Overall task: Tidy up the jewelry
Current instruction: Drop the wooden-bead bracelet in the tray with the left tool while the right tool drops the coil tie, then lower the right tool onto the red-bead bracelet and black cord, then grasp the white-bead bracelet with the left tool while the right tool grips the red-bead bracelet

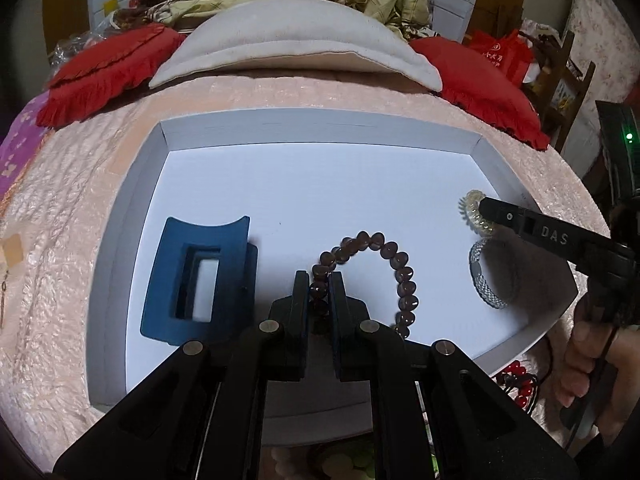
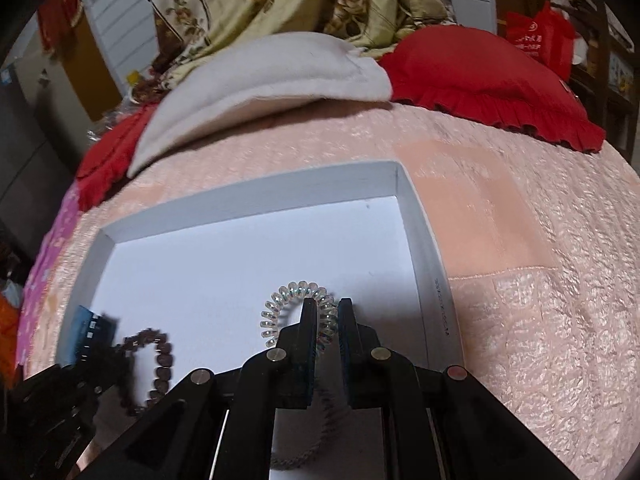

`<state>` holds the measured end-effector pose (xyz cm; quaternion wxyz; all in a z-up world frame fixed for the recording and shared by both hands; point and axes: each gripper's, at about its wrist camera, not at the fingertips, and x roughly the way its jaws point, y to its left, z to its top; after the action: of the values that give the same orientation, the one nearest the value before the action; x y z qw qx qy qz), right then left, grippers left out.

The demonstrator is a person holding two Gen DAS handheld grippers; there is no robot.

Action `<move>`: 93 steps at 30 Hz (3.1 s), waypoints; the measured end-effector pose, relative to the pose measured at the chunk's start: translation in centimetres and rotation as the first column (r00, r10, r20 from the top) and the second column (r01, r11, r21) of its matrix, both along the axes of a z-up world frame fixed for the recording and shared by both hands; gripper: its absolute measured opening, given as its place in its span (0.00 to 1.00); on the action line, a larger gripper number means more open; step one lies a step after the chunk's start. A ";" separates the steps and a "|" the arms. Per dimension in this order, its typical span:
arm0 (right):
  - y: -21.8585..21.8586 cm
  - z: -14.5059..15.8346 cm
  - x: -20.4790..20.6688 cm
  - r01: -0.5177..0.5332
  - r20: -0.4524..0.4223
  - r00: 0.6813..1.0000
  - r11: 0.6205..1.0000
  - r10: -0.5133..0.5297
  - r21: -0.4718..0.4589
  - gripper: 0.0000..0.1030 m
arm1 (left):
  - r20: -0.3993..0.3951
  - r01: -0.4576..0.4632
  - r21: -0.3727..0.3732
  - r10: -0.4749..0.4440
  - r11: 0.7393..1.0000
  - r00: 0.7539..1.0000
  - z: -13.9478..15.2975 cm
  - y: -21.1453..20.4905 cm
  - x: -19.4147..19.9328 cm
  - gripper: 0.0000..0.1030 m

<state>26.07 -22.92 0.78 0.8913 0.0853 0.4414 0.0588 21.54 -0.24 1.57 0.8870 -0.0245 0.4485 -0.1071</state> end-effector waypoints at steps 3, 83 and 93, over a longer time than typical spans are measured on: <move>-0.4 -0.1 0.1 0.014 0.010 1.000 1.000 -0.014 0.004 0.09 | 0.003 0.002 0.002 -0.002 1.000 1.000 0.1 -0.1 0.0 0.19; -0.3 1.8 -17.0 -0.276 0.197 0.942 0.961 0.271 -0.003 0.02 | -0.001 -0.016 -0.126 0.016 0.992 1.000 -0.5 3.6 -9.2 0.07; -0.7 0.7 -16.4 -0.280 0.151 0.951 0.959 0.271 0.041 0.02 | 0.070 0.010 -0.193 0.004 0.981 0.998 1.5 4.2 -10.8 0.07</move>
<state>9.69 -23.61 1.48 0.9009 0.0460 0.3814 0.2020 10.77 4.00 3.07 0.8954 -0.1059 0.4048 -0.1522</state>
